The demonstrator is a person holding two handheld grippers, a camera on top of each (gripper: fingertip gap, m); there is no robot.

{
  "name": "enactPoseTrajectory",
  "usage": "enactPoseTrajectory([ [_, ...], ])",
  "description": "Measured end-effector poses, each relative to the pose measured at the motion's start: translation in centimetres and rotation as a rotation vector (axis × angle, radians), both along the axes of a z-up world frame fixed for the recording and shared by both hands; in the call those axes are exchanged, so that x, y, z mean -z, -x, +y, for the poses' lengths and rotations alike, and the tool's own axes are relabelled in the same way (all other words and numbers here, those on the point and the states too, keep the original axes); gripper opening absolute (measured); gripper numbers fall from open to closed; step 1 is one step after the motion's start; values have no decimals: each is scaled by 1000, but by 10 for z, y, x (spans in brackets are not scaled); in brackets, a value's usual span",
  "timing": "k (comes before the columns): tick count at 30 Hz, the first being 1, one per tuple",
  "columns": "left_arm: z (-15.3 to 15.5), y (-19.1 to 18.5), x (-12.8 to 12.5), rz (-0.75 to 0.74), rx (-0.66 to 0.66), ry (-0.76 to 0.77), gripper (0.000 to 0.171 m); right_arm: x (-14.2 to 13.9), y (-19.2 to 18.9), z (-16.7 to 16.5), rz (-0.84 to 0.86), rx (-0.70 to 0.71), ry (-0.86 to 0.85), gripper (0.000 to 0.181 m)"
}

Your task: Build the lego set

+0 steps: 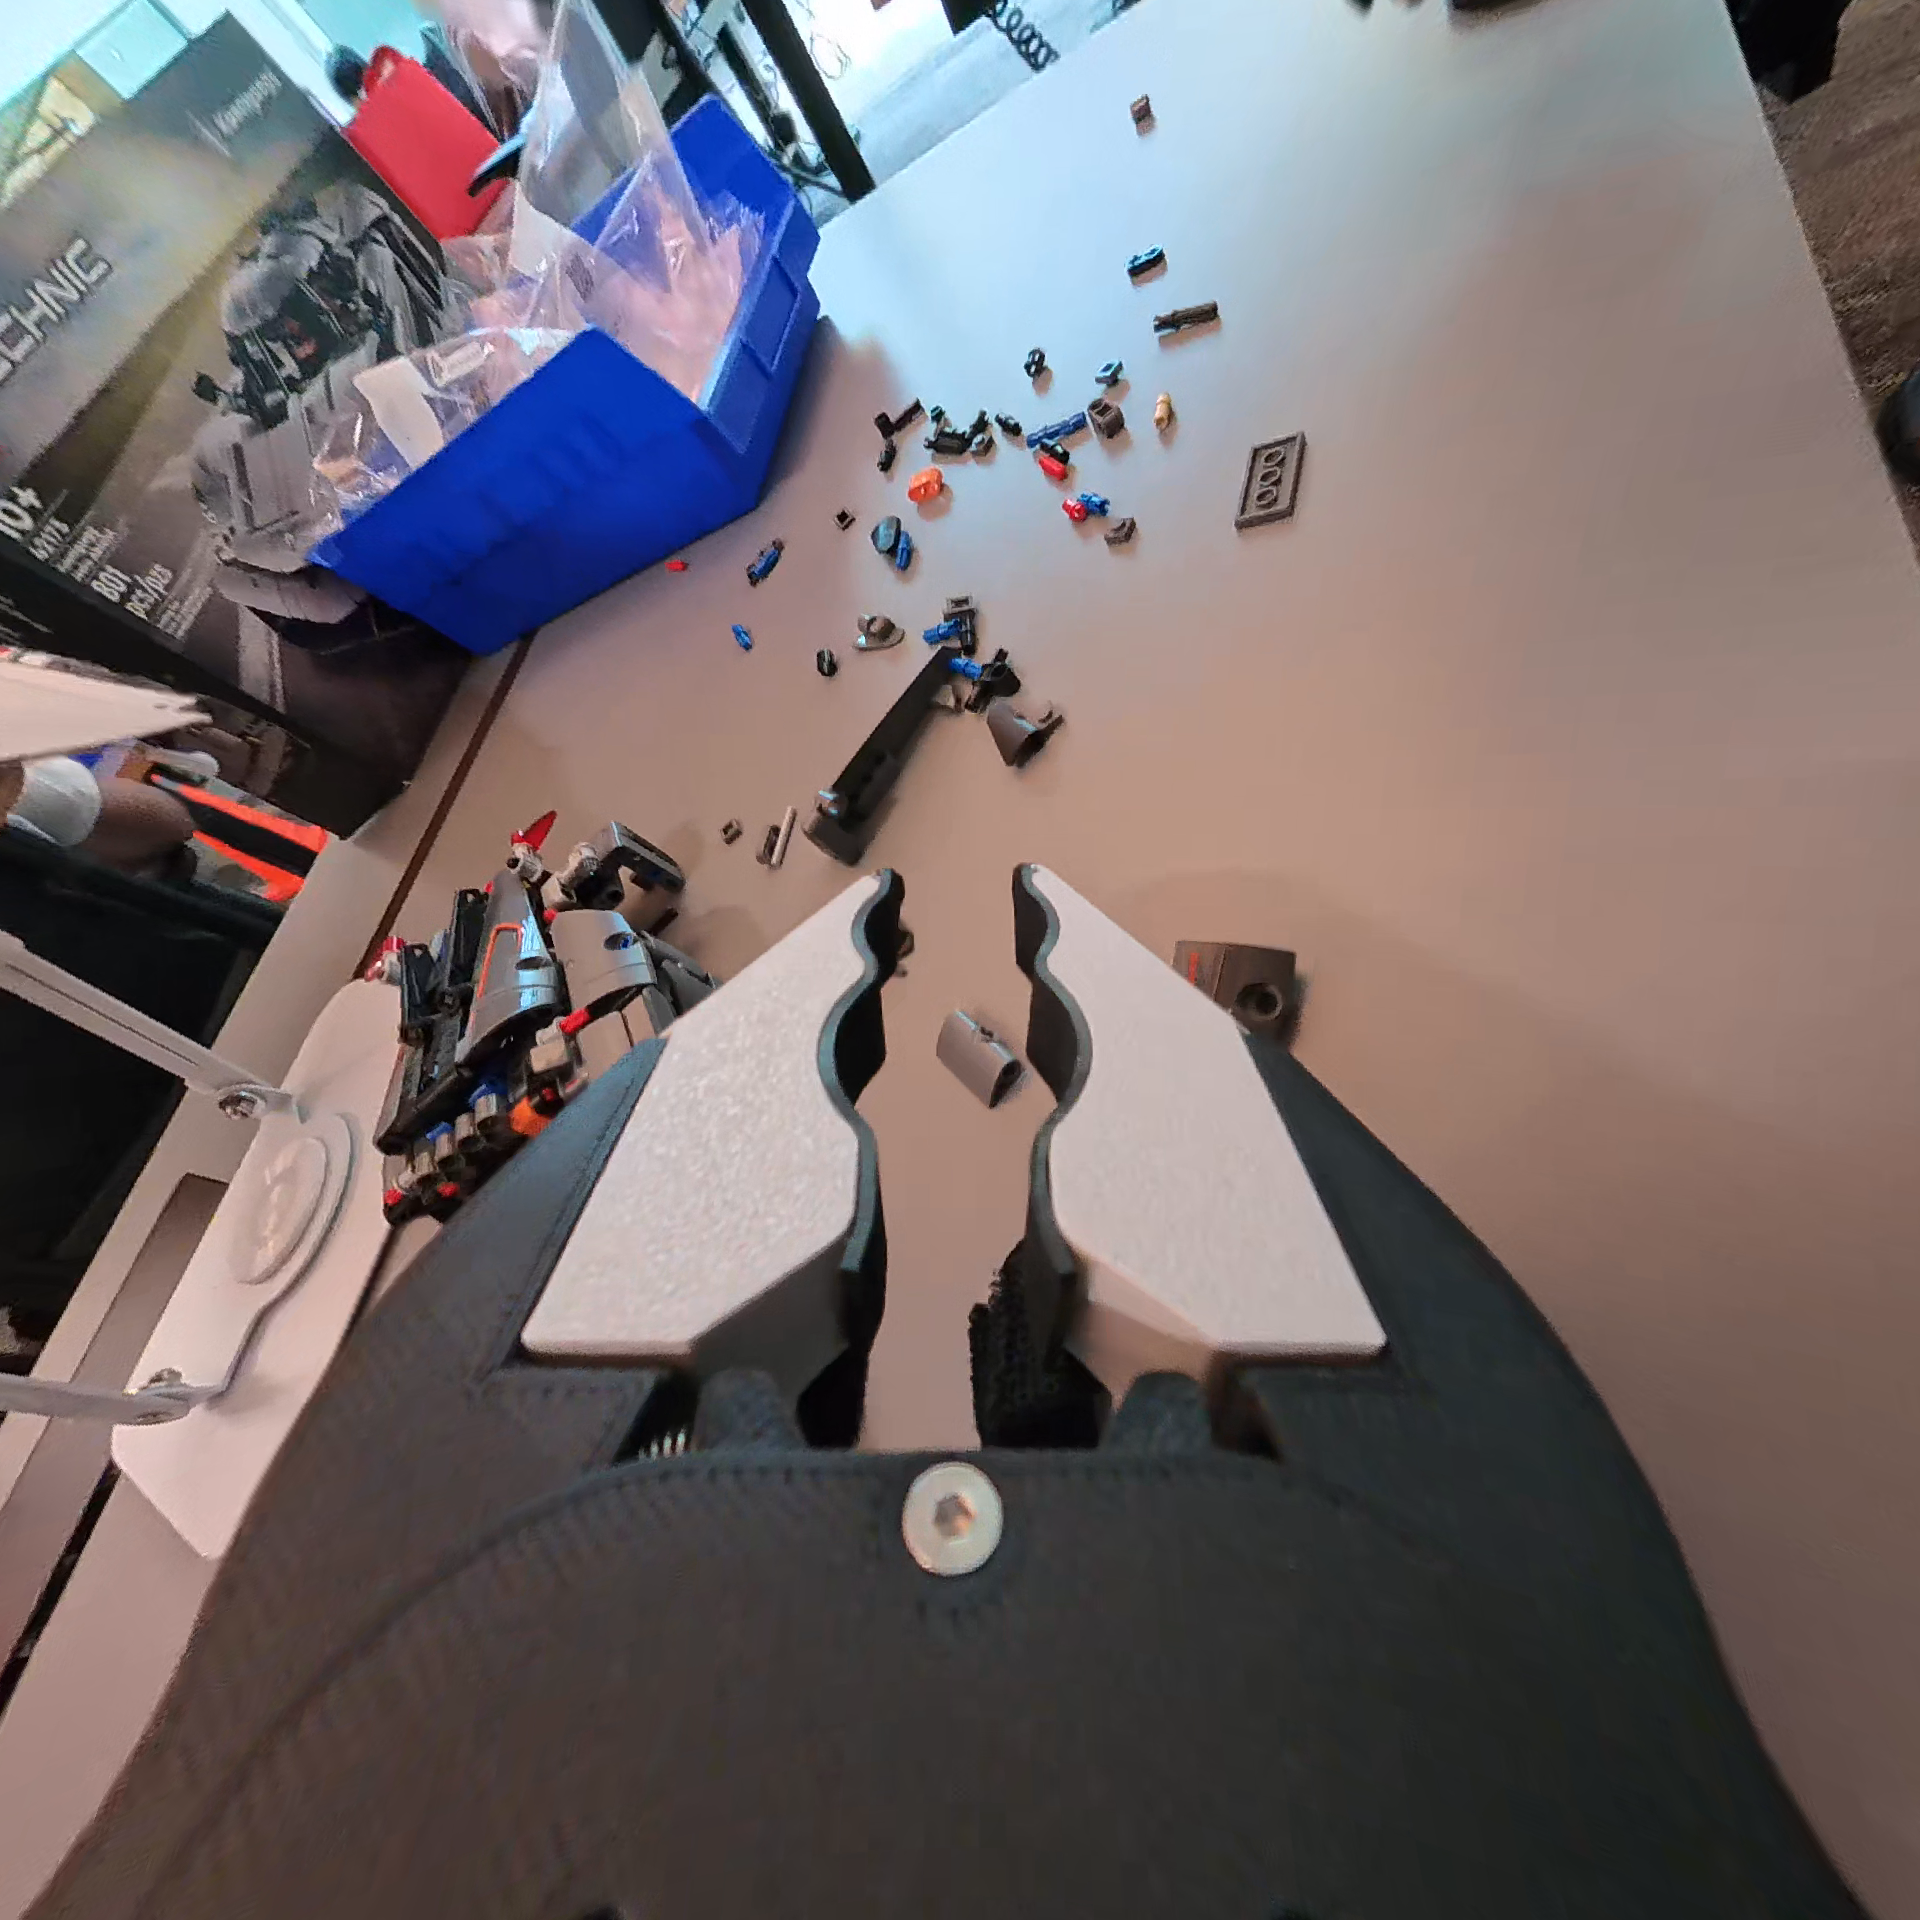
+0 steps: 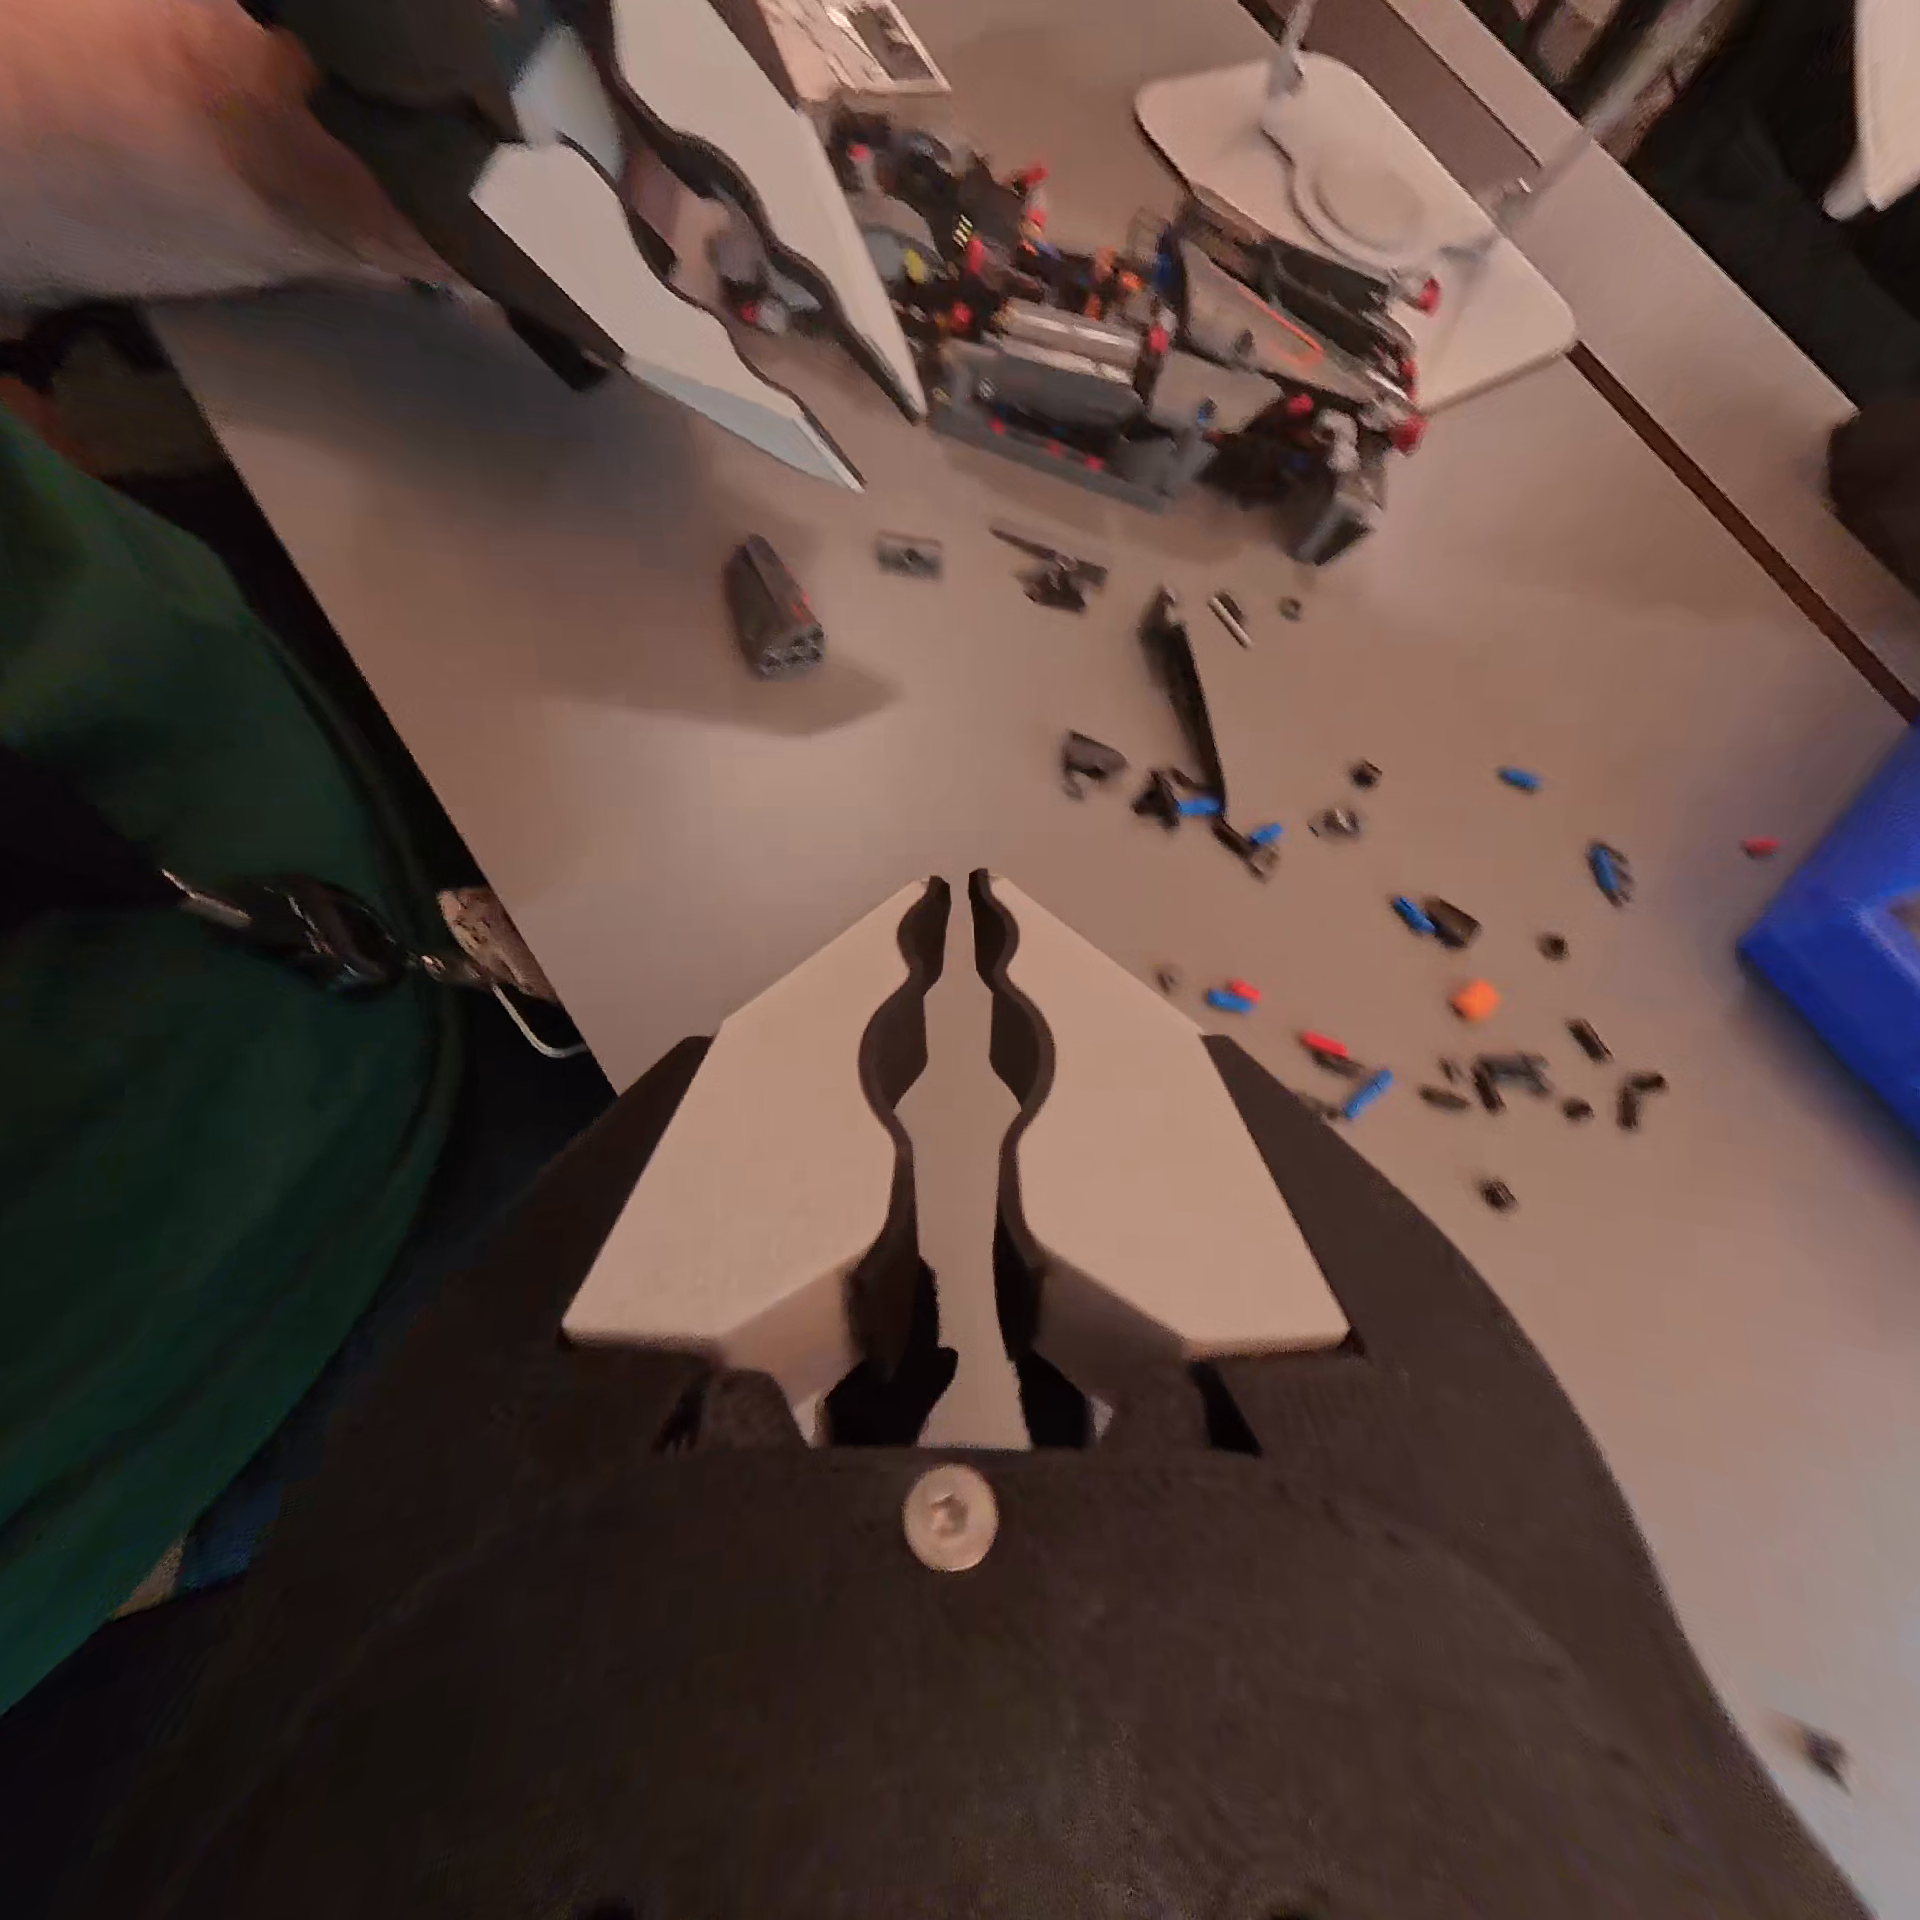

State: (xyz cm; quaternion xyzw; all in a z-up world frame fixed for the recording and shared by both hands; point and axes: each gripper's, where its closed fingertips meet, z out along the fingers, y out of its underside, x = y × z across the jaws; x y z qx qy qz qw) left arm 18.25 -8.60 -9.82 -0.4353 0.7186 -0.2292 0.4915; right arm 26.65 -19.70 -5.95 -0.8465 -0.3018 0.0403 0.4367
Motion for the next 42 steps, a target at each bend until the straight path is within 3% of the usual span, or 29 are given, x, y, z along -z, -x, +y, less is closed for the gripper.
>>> enactPoseTrajectory([
  [5,-8,3,-9,-16,0,-81,21,14,49,7,20,-133,-14,4],
  [13,-18,23,-40,-162,-84,-4,25,31,101,11,54,-260,7,3],
  [24,6,86,-45,-195,-270,-15,23,0,142,60,128,-362,-94,5],
  [32,17,140,-47,-240,-423,1,20,-10,201,89,115,-561,-103,4],
  [37,-1,177,-74,-268,-350,-31,15,-15,235,104,182,-647,-91,4],
  [42,7,241,-114,-302,-437,-63,16,-8,261,112,190,-731,-62,3],
])
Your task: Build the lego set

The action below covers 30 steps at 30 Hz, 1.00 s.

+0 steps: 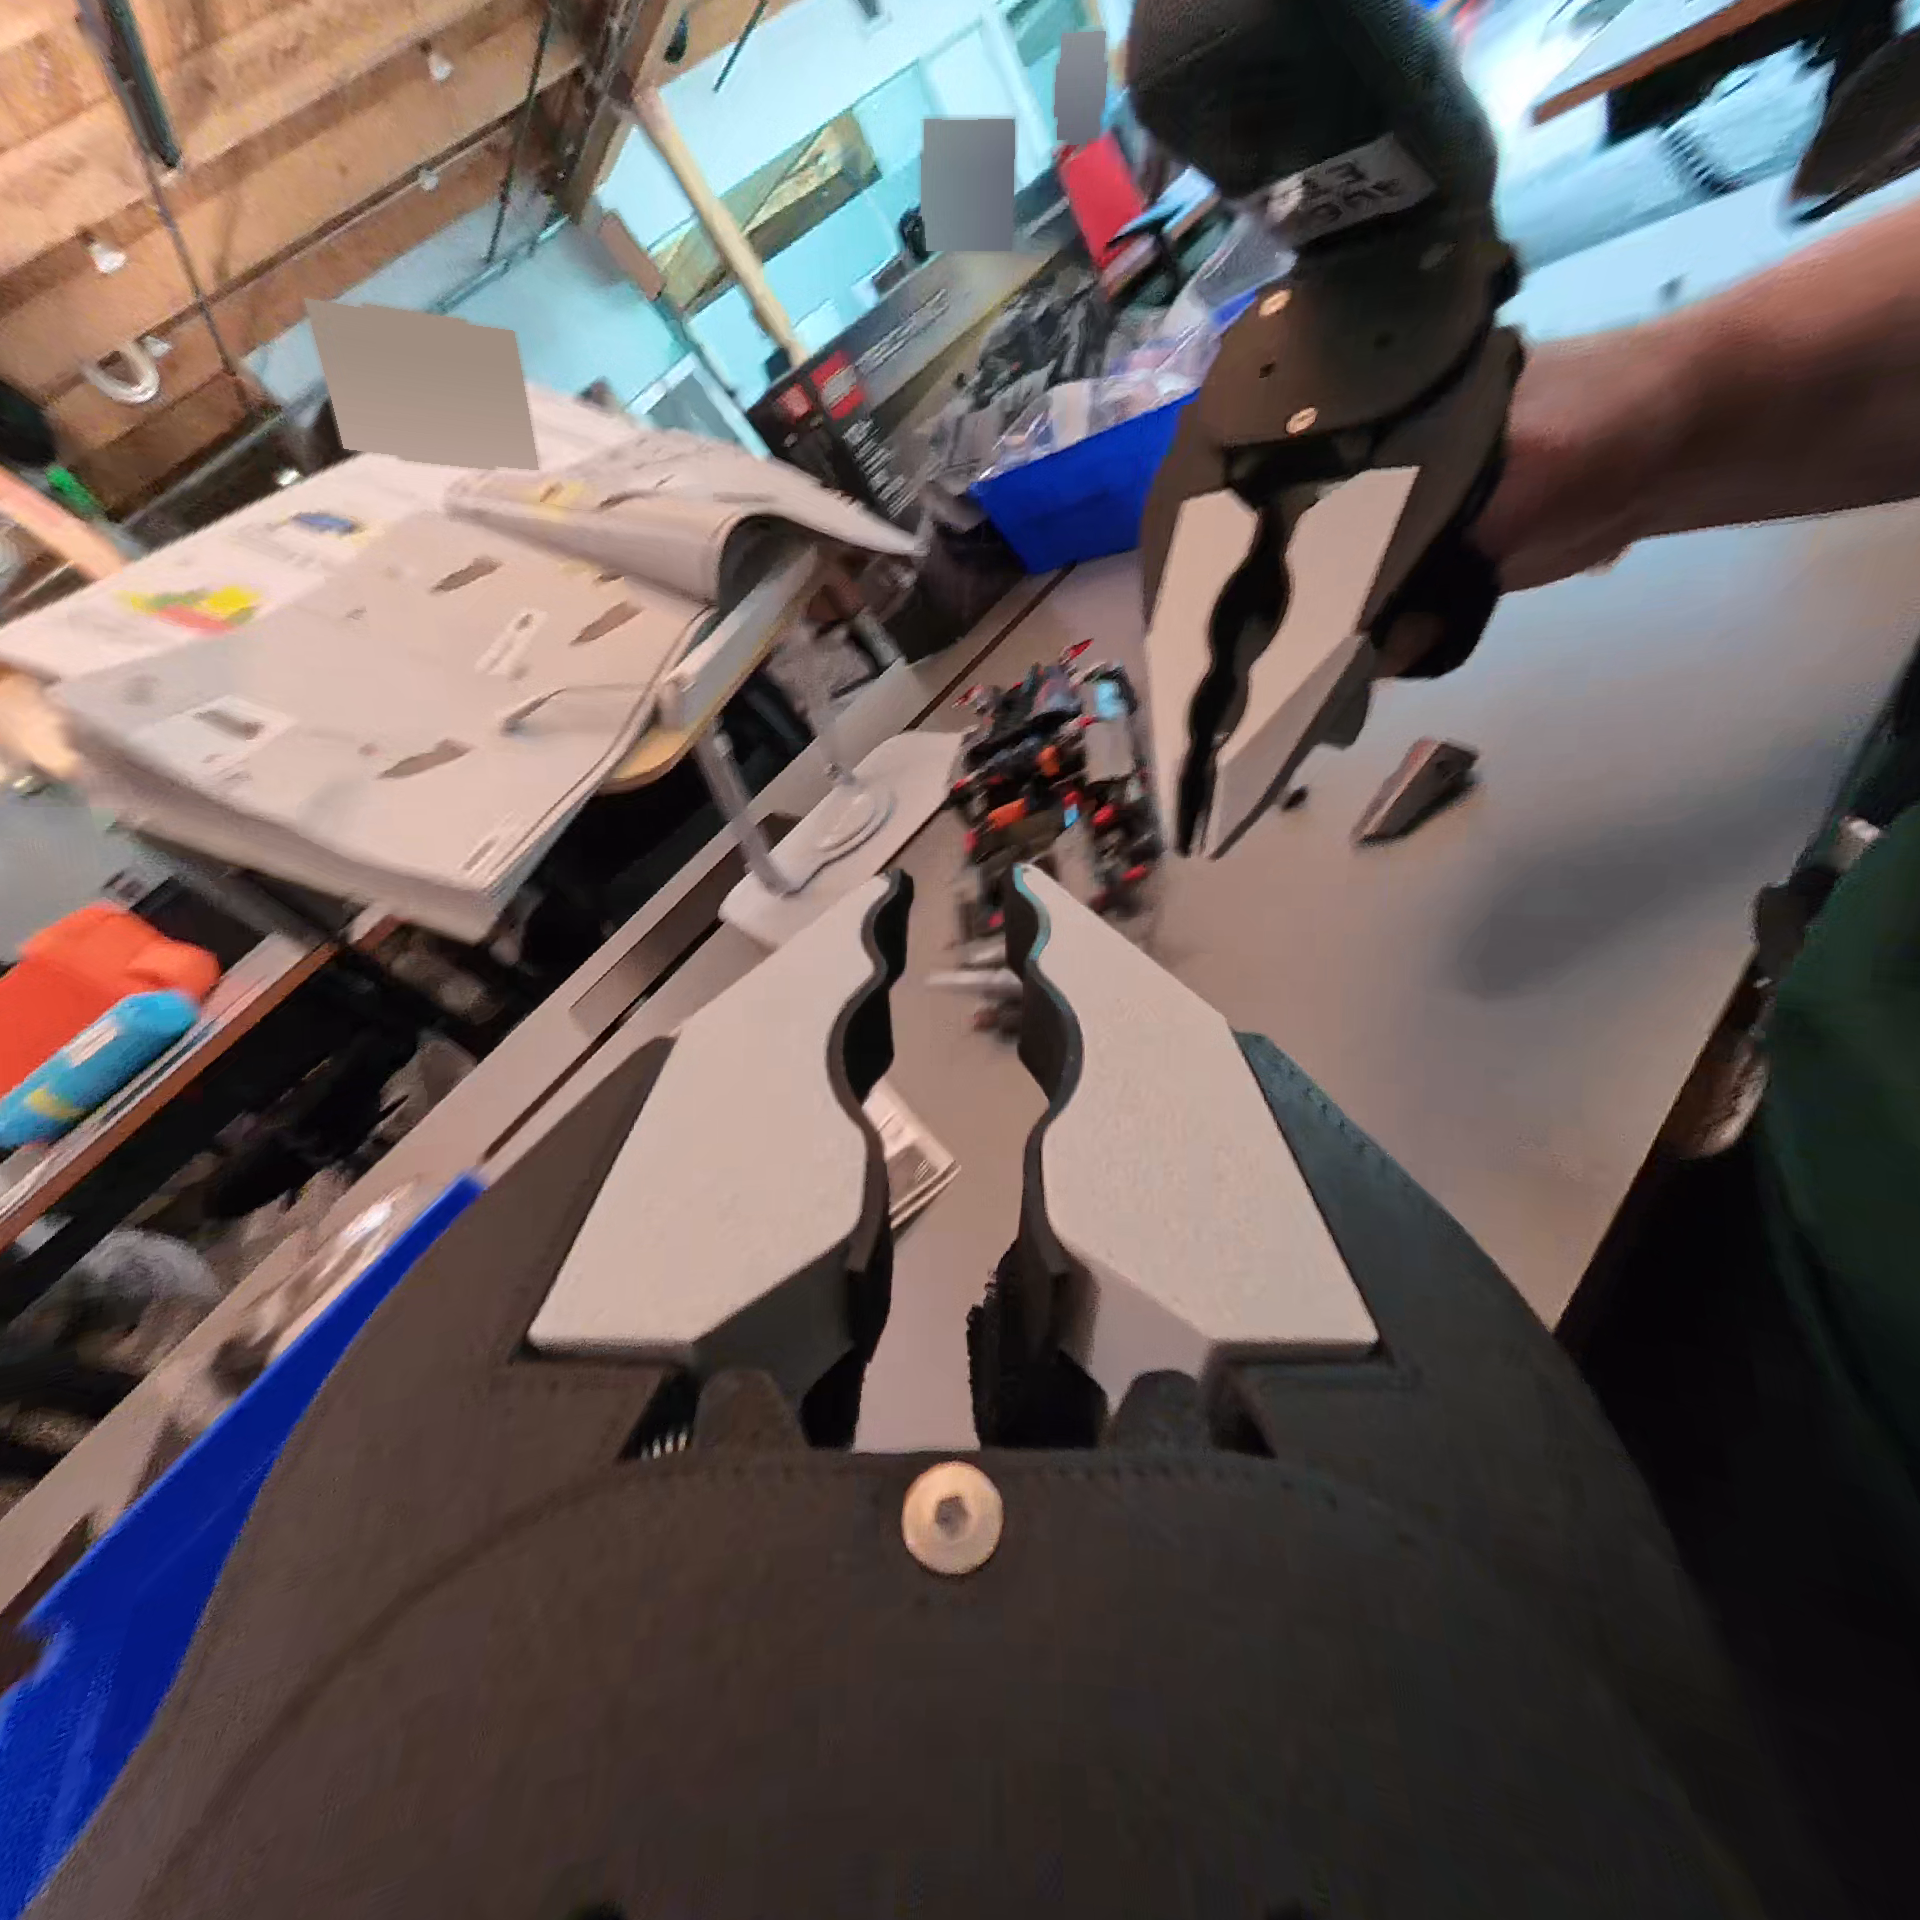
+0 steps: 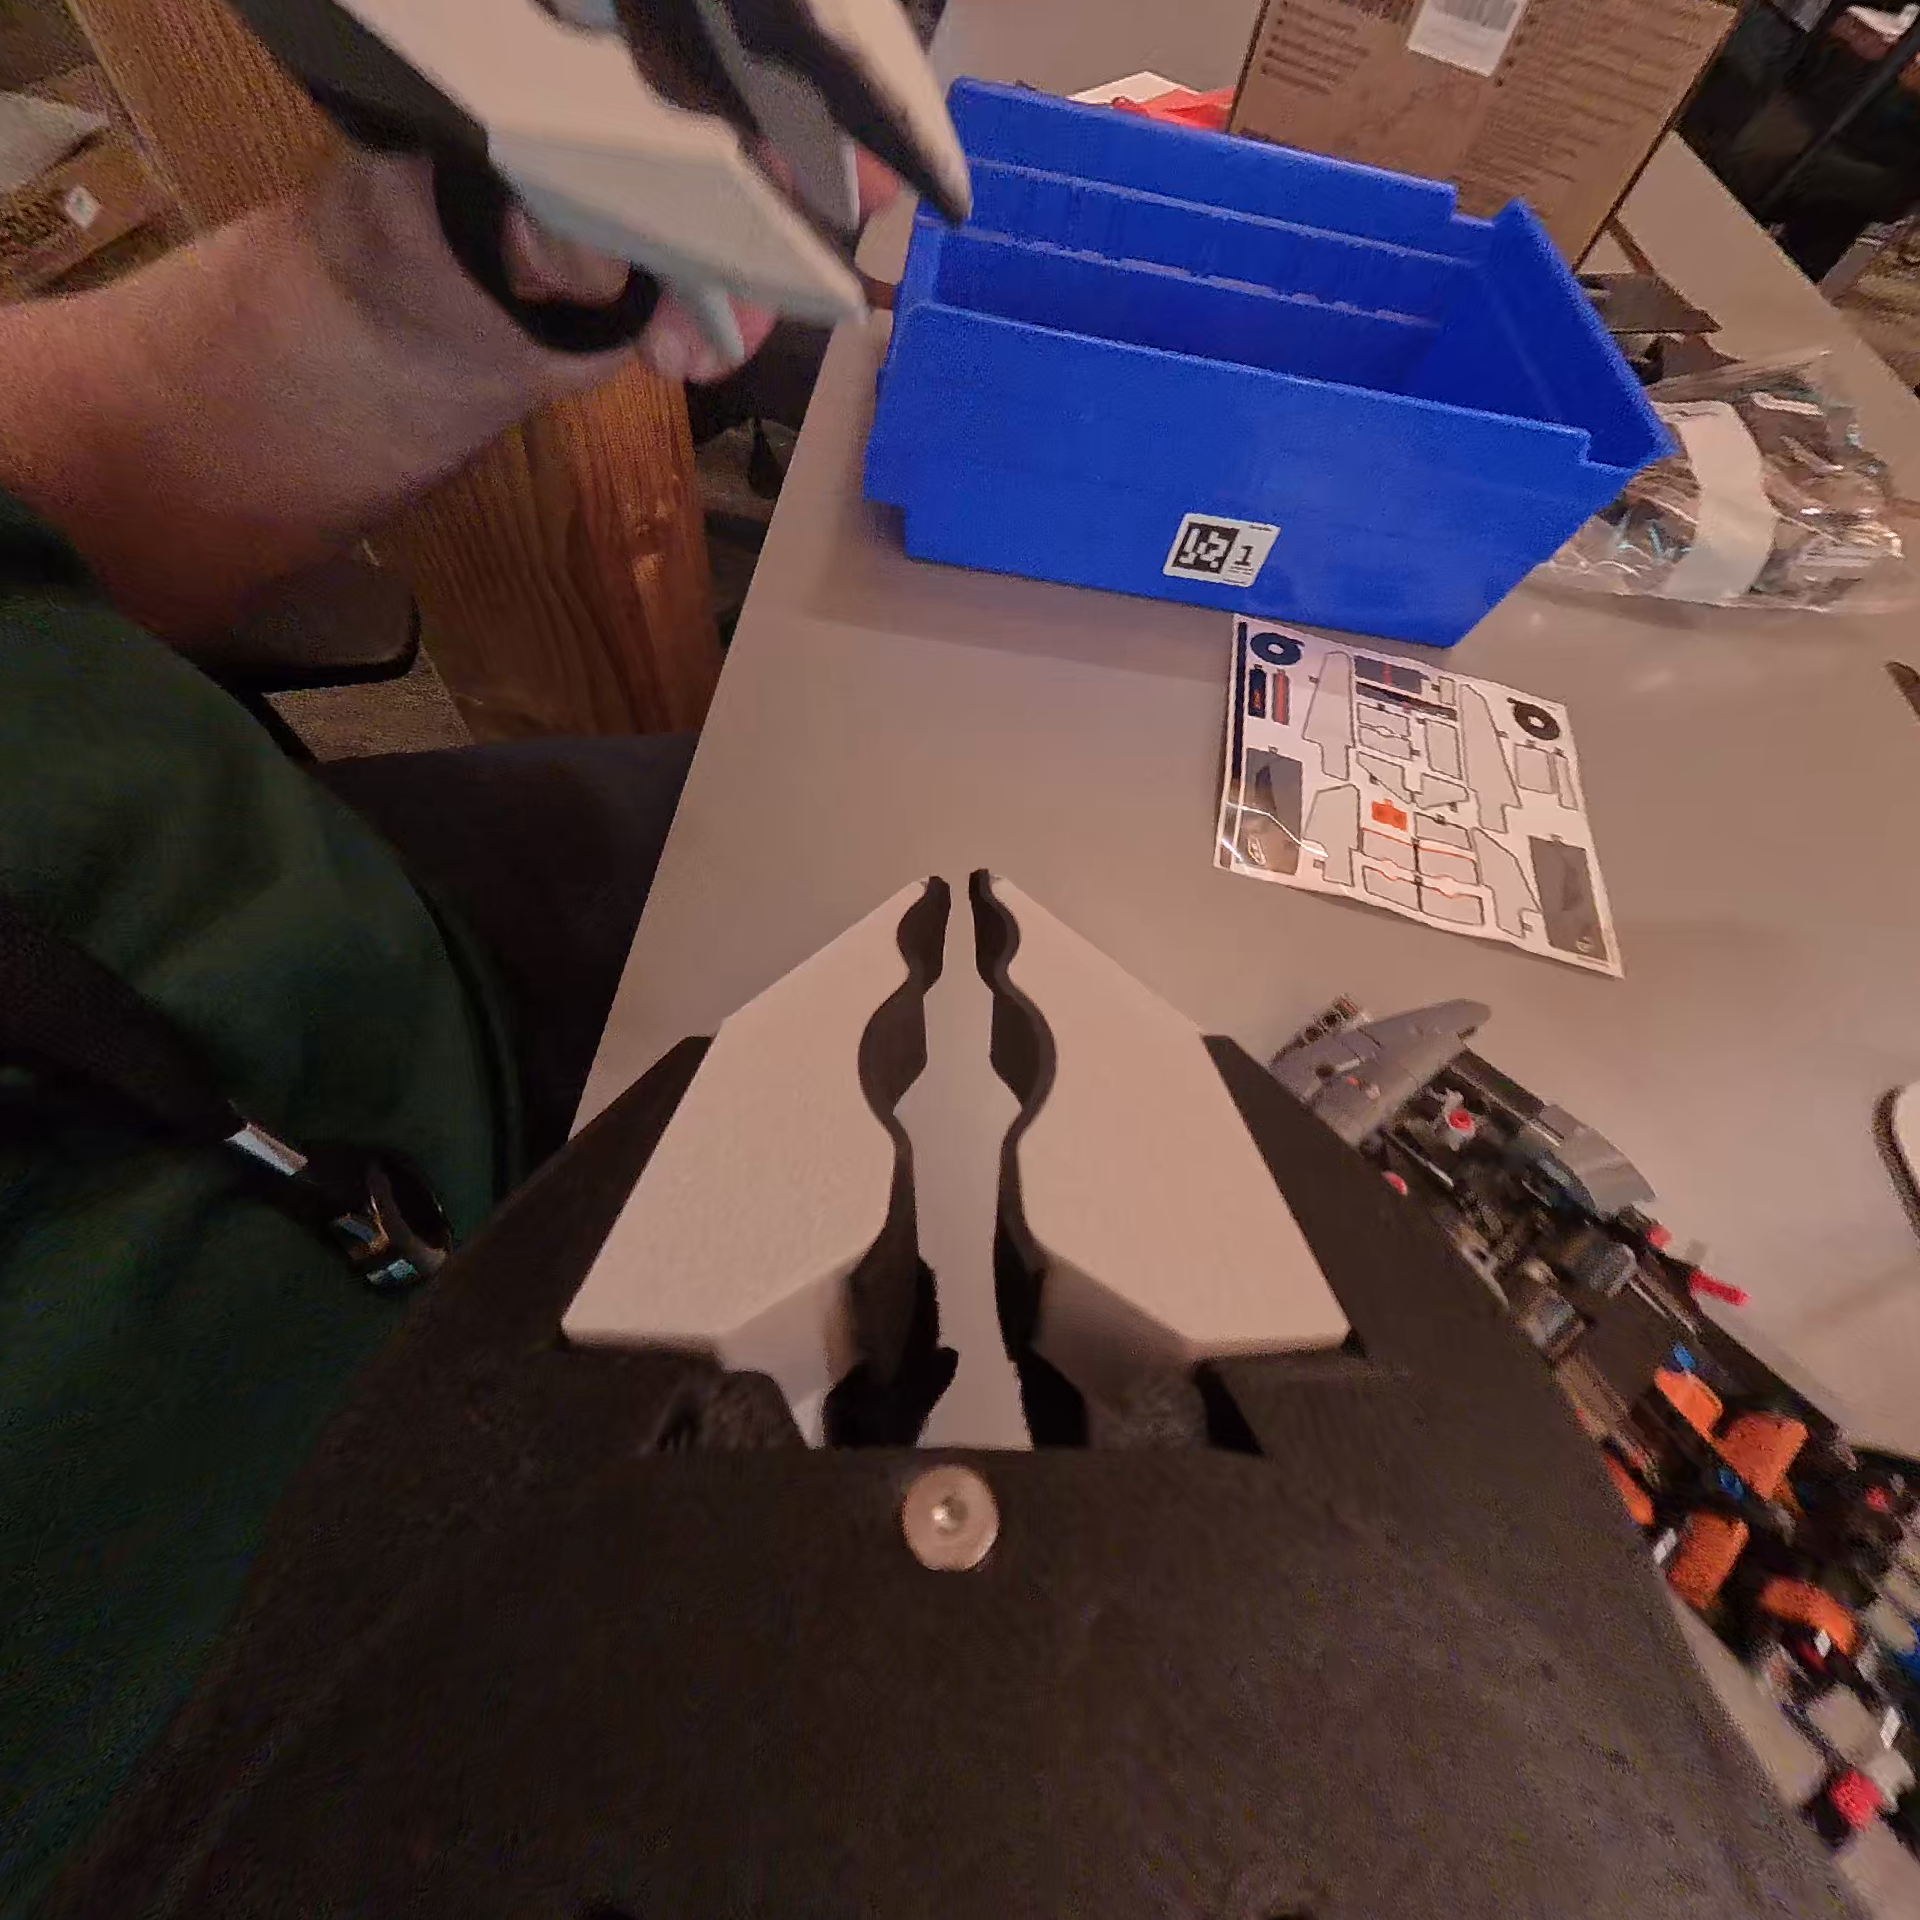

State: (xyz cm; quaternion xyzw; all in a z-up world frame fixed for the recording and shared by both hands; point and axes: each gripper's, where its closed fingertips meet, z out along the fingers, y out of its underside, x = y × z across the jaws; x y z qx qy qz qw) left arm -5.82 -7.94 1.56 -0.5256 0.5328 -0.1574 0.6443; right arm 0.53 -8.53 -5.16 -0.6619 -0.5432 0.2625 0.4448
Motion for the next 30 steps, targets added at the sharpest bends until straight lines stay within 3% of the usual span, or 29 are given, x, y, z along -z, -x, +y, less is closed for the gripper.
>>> enactPoseTrajectory([
  [4,39,77,4,88,-248,32,16,2,23,2,31,-71,34,3],
  [8,78,156,21,180,-503,157,21,7,41,4,33,-127,47,3],
  [14,102,233,19,217,-777,185,11,8,62,2,97,-199,110,2],
  [17,103,250,22,224,-812,222,0,17,72,-1,87,-228,131,3],
  [24,108,272,64,456,-820,420,1,28,91,-10,98,-295,198,5],
  [30,113,262,90,513,-721,538,4,32,96,-13,101,-319,234,5],
])
